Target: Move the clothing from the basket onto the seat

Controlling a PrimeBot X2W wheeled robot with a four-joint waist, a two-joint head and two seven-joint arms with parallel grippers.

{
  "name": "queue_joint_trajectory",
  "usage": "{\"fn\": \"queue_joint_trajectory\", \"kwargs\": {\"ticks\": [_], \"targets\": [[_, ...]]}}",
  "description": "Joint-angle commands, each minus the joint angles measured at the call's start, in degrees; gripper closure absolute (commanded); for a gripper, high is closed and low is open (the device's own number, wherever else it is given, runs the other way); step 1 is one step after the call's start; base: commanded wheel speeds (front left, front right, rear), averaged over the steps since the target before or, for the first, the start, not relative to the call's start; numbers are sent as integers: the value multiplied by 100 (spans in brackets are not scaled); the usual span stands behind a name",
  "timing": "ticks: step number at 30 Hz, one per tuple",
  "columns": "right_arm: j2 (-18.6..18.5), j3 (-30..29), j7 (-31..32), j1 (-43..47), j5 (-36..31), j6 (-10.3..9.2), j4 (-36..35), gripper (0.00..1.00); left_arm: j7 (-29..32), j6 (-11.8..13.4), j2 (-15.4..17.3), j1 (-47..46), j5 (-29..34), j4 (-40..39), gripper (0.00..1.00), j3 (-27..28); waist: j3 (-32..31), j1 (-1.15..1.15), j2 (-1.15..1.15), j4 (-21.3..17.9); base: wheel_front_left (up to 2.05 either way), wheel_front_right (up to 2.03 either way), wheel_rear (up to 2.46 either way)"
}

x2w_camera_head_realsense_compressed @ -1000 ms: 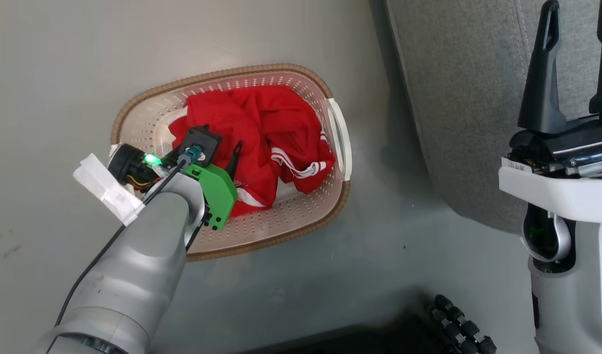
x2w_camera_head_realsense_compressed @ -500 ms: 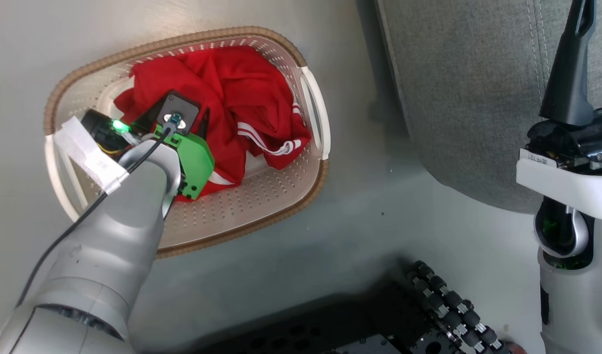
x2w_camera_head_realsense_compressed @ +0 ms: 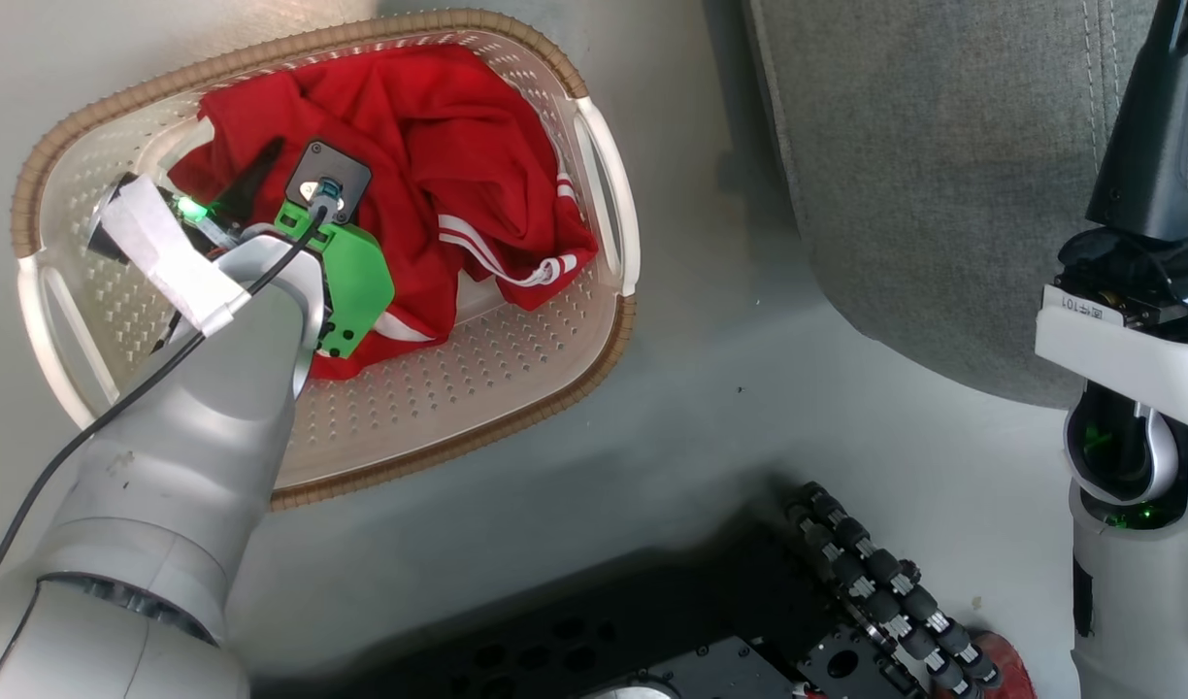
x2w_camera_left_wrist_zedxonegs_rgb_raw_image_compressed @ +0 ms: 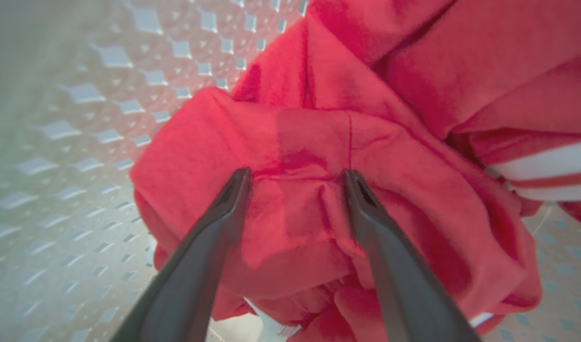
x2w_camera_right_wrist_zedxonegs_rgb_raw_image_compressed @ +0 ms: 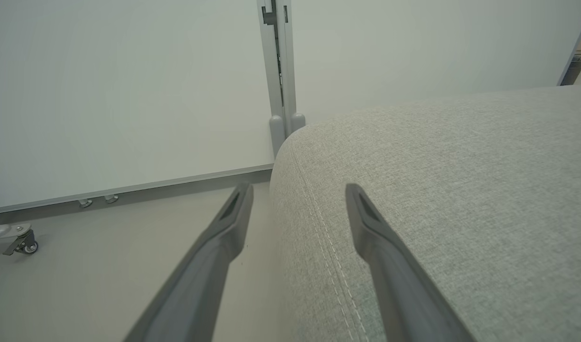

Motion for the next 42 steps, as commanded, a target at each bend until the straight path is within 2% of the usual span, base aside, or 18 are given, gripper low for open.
{"fn": "queue_joint_trajectory", "kwargs": {"ticks": [1,3,4,8,12,20,32,42], "targets": [[-4,-13,-18,-36,30,0,-34,0,-78,74,84,-109,54,9,0,-8,32,0,0,-10,0,0,0],[-4,-22,-18,-32,53,0,-41,0,-159,166,84,-149,68,11,97,-34,63,0,0,2,0,0,0],[-4,-25,-18,-31,57,0,-35,0,-159,163,71,-154,50,11,100,-41,73,0,0,15,0,0,0],[-5,-21,-18,-70,10,0,9,0,-188,94,8,-148,-45,15,100,-17,64,0,0,95,0,0,0],[-6,-81,-18,-102,160,0,92,0,-529,46,-65,-72,-183,-41,100,56,-57,0,0,160,0,0,0],[-7,-33,-18,-59,25,0,290,0,-812,-30,-150,296,-526,-396,100,290,-559,0,0,388,0,0,0],[-9,24,-18,406,-102,0,796,0,-809,-187,182,1995,-749,-2656,100,927,-1911,0,0,557,0,0,0],[-9,88,-18,1119,-325,0,1118,0,-804,-236,18,3302,-645,-3880,100,1428,-3322,0,0,725,0,0,0]]}}
